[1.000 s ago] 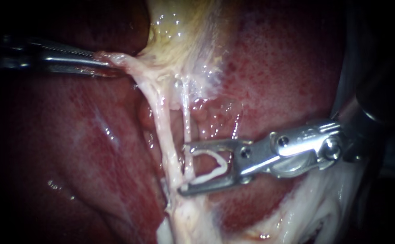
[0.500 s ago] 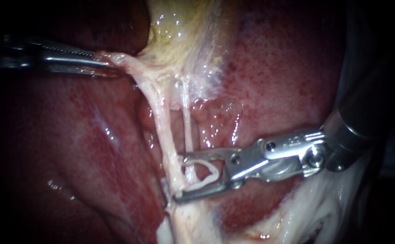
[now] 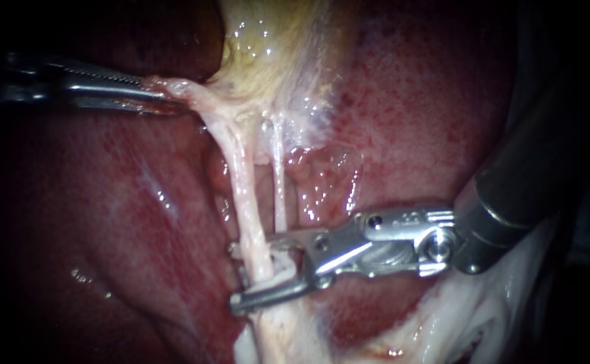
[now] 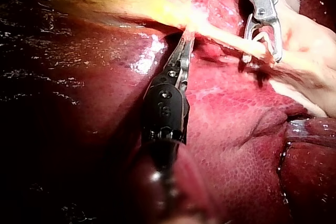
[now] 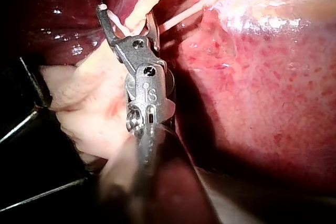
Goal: Clipping first clip left tube
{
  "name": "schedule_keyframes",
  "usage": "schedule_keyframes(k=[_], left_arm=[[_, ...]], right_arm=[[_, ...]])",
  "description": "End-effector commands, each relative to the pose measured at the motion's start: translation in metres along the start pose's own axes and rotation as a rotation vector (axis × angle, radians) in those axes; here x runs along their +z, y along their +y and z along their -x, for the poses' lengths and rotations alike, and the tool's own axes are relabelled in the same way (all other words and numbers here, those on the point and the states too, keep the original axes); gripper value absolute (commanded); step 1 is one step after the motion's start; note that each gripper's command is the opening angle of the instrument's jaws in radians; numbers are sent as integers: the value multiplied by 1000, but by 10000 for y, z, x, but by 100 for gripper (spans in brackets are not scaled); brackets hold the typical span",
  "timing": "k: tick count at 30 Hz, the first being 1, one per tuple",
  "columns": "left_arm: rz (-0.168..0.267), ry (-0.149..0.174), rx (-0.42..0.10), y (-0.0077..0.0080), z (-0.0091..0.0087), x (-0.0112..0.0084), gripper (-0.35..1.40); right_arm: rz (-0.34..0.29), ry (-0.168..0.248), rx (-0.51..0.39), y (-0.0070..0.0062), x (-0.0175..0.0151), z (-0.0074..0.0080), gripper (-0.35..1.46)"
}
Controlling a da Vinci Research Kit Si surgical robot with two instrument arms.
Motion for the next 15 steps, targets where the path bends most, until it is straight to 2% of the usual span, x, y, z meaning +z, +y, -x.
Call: schedule_keyframes(k=[1,6,11,15], left_arm=[[0,0,0,0,0,0,-35],[0,0,0,0,0,0,-35],[0,0,0,-1,1,0,-35],[0,0,1,-1,1,0,-35]], right_arm=[[-2,-1,6,-2,1,-3,47],[-7,2,28,-13,3,-17,47],[-16,6,67,-32,-4,-40,48],[-25,6,76,-46,-7,-51,47]])
